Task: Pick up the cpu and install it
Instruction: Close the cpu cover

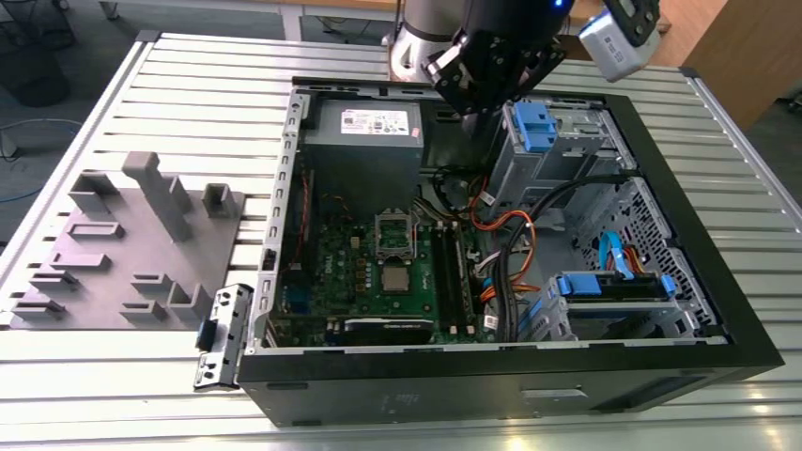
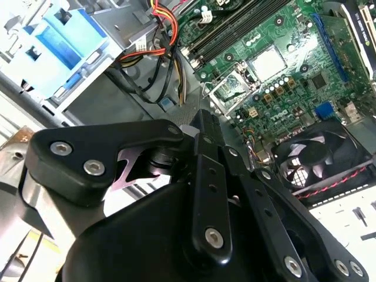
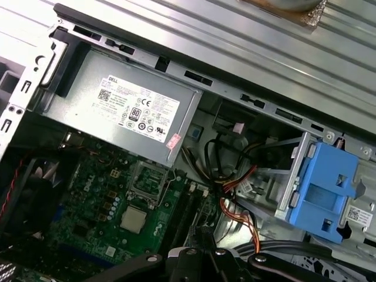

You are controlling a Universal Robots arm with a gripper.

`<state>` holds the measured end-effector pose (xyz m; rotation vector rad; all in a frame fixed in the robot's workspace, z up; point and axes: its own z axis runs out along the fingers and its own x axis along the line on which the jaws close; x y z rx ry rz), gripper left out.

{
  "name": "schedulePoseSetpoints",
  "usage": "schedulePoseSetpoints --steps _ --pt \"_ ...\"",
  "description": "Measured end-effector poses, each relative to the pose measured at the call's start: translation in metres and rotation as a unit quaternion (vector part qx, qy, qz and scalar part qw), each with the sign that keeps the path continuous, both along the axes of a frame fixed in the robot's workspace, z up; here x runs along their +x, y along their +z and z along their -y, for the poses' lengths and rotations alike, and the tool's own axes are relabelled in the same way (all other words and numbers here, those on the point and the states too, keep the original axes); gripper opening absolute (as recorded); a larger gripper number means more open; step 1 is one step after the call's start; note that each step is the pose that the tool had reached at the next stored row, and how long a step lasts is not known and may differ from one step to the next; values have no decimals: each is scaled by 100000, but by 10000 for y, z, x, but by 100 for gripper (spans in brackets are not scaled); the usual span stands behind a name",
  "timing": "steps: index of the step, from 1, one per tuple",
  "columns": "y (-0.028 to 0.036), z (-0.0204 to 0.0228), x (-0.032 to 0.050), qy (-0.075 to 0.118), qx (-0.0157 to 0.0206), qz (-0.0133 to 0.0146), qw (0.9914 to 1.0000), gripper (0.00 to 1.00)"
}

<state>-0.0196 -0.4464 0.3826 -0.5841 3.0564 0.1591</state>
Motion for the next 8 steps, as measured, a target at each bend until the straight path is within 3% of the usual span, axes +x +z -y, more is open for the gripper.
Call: schedulePoseSetpoints --steps 8 --pt "-146 5 -3 2 -3 0 100000 11"
